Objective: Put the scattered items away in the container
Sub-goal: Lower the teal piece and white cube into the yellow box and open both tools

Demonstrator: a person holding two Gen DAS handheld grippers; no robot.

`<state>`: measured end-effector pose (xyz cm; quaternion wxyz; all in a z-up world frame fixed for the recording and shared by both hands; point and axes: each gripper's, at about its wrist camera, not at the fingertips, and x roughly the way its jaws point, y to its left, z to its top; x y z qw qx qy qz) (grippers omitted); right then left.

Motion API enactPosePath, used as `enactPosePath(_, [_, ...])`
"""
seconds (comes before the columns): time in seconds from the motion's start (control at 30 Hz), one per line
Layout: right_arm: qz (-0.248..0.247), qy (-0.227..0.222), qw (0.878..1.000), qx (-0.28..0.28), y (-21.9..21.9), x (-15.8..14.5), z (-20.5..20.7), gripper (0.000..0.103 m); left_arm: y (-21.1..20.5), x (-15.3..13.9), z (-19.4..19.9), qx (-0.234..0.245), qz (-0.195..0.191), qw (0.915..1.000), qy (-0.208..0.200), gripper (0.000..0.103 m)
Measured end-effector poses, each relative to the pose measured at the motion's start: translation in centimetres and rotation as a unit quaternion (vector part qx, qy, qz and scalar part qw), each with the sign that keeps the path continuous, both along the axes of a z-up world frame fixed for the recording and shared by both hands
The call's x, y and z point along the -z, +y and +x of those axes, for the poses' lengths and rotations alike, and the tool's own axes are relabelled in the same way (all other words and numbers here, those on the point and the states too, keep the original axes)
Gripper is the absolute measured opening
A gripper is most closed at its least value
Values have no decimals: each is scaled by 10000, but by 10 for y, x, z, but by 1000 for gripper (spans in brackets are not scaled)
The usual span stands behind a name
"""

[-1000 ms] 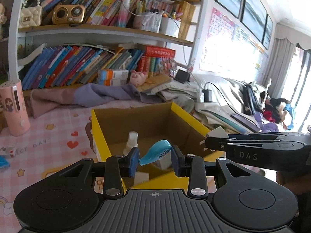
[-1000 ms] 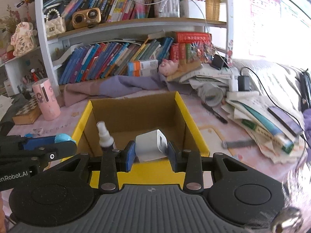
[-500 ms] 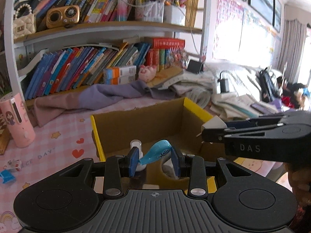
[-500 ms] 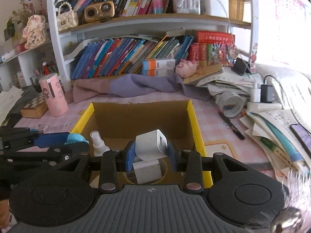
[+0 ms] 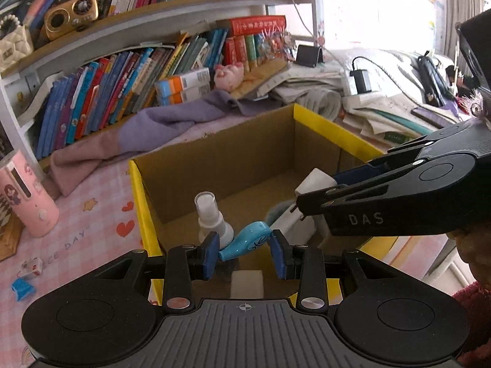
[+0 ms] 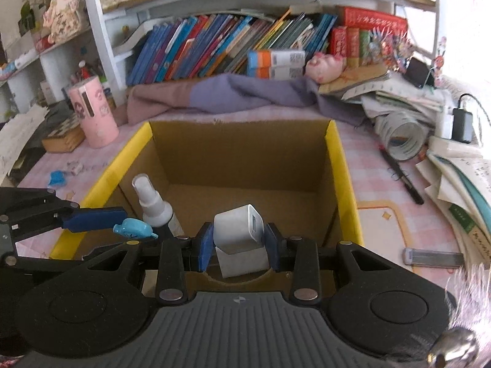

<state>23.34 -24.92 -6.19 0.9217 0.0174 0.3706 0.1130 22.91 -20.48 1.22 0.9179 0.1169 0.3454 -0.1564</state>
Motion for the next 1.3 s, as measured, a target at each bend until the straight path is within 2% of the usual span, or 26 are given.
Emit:
enactPosePath(0.23, [-17,298,9993,-229,1,13,12,34,0,7,4,-179,80,9998,103,35])
enactPosePath(0.47, [-52,505,9981,-360,1,22,19,34,1,8,6,-313,-18,9994,141,36])
enactPosePath(0.57, [-82,498,9981,-340,0,23,20,42,2,8,6,-365,-55,9992,161,38])
enactPosePath(0.63, [-88,502,9983,-280,-2,23,20,47,2,8,7,-411,-44,9990,155,42])
enactPosePath(0.97, [-14,417,9989,-232,-5,20,18,48,6,5,2,-599,9,9982,32,58])
enactPosePath(1.03, [15,387,9990,-210,-6,18,17,48,5,4,-1,-585,26,9983,-26,70])
enactPosePath(1.1, [53,330,9992,-212,-6,16,14,53,5,2,-5,-572,0,9983,-110,77])
enactPosePath(1.3, [17,154,9997,-191,-4,10,5,56,5,0,-13,-526,-59,9984,-185,79])
